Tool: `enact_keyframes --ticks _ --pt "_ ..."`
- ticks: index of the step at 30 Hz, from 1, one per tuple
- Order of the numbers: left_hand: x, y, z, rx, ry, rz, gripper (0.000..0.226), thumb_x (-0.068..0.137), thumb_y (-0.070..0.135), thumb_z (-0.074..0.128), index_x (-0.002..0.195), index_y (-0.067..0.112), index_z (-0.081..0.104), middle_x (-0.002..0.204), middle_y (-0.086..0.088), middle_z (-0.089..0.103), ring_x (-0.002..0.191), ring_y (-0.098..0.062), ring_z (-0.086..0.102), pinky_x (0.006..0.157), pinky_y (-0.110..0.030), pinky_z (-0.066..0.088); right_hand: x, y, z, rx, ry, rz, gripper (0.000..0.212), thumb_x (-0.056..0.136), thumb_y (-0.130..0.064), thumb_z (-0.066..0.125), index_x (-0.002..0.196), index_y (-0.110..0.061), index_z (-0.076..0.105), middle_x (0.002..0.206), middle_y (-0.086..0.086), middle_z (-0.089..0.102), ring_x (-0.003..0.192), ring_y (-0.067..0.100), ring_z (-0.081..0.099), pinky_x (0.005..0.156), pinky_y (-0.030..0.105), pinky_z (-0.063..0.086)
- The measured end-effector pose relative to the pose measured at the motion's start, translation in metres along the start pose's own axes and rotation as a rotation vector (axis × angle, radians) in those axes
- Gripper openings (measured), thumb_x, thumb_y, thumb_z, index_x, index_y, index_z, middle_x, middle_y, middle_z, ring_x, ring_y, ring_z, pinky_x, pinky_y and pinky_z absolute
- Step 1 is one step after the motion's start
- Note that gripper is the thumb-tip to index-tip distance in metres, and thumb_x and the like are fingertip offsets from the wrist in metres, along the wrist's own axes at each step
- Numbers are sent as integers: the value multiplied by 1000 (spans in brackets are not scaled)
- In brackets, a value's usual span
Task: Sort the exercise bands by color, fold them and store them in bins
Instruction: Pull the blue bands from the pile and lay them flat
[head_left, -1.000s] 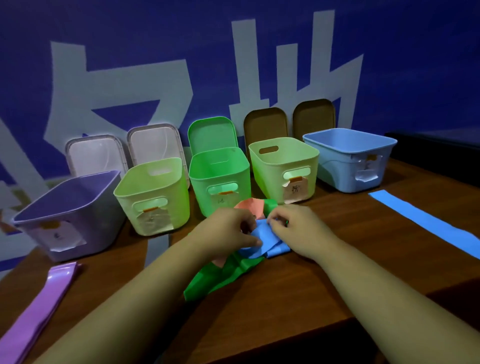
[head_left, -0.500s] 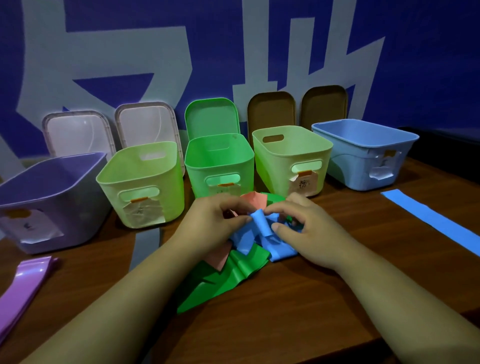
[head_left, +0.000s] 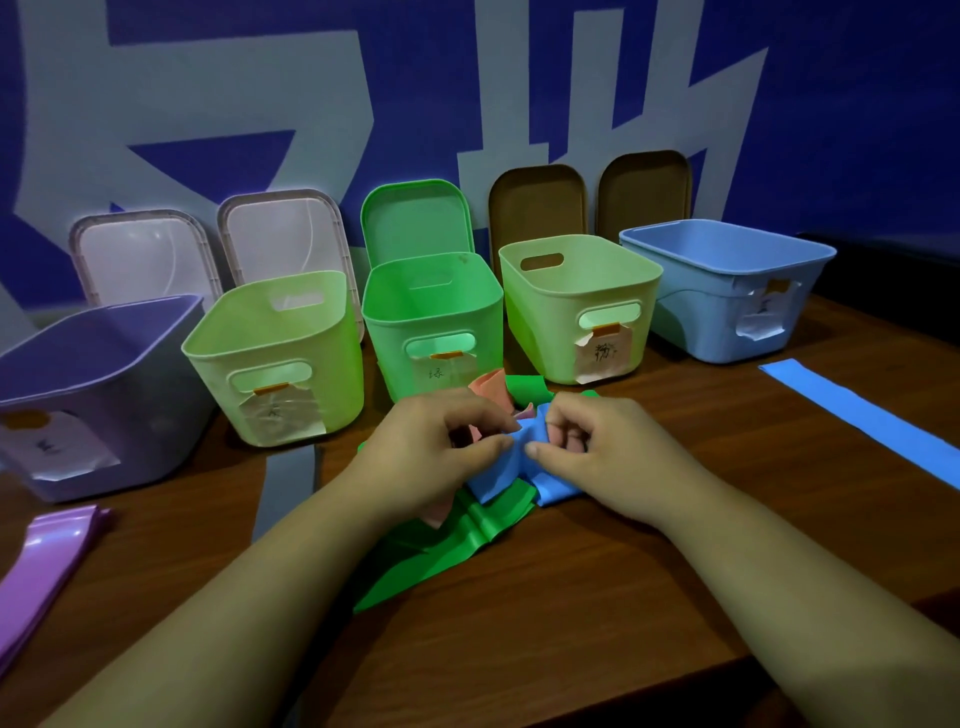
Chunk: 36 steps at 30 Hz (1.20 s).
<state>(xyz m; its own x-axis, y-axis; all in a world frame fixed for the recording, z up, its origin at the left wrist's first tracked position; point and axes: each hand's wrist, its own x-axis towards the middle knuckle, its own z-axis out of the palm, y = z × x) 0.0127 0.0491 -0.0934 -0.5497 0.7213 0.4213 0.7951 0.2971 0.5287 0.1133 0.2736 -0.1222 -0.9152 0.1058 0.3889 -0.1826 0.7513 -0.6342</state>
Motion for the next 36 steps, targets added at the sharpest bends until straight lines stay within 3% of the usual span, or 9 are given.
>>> enact_keyframes --ticks 3,9,13,20,22,25,27,31,36 --pt "-1 -3 0 -13 -49 -16 15 96 32 77 110 38 81 101 18 73 86 -14 73 76 -46 60 0 0 2 14 -6 33 29 87 -43 80 78 -25 60 70 -1 63 64 21 57 62 47 53" --pt "-4 1 -3 -57 -52 -40 19 103 30 67 113 29 83 100 16 76 92 -11 72 80 -38 58 0 -1 2 24 -4 51 28 87 -45 80 79 -27 61 68 -6 63 59 7 50 61 44 52" --pt "-5 -1 -6 -71 -115 -86 38 91 25 53 114 36 82 103 22 75 84 -20 76 73 -45 61 0 -2 2 7 -17 66 30 86 -48 79 77 -27 60 68 -4 63 59 12 52 59 46 51" --pt "-8 -6 -9 -85 -147 -82 37 95 22 61 118 45 79 108 19 76 83 -24 78 72 -49 63 -1 -3 5 -44 37 62 52 83 -52 80 61 -15 51 51 -5 45 50 7 40 52 35 33" --pt "-8 -6 -8 -79 -142 -75 31 98 21 69 118 42 80 105 17 77 81 -21 76 71 -45 62 0 -3 6 -46 35 82 52 82 -51 80 59 -13 52 49 -4 44 49 7 40 52 35 34" --pt "-6 -4 -6 -49 -92 -37 25 95 20 79 115 34 83 98 19 78 79 -7 71 70 -22 52 -1 -5 6 -17 33 86 49 83 -50 81 62 -14 55 51 -5 47 50 7 40 52 33 34" --pt "-5 -2 -5 6 -64 -12 23 93 21 81 113 31 84 97 21 78 79 -2 69 70 -13 47 -2 -7 5 14 6 79 45 85 -48 81 65 -14 58 54 -4 49 51 6 39 54 33 34" --pt "-6 0 -4 71 -14 17 21 93 21 81 112 31 84 97 20 77 84 -1 70 71 -14 49 -4 -9 5 89 -28 66 38 90 -46 77 66 -19 65 60 6 56 55 7 42 57 33 36" --pt "-5 3 -4 136 61 79 23 92 19 79 111 31 83 94 17 75 84 -3 70 72 -20 52 -3 -11 4 71 37 30 48 93 -46 79 64 -12 61 58 5 55 54 8 44 55 36 39"
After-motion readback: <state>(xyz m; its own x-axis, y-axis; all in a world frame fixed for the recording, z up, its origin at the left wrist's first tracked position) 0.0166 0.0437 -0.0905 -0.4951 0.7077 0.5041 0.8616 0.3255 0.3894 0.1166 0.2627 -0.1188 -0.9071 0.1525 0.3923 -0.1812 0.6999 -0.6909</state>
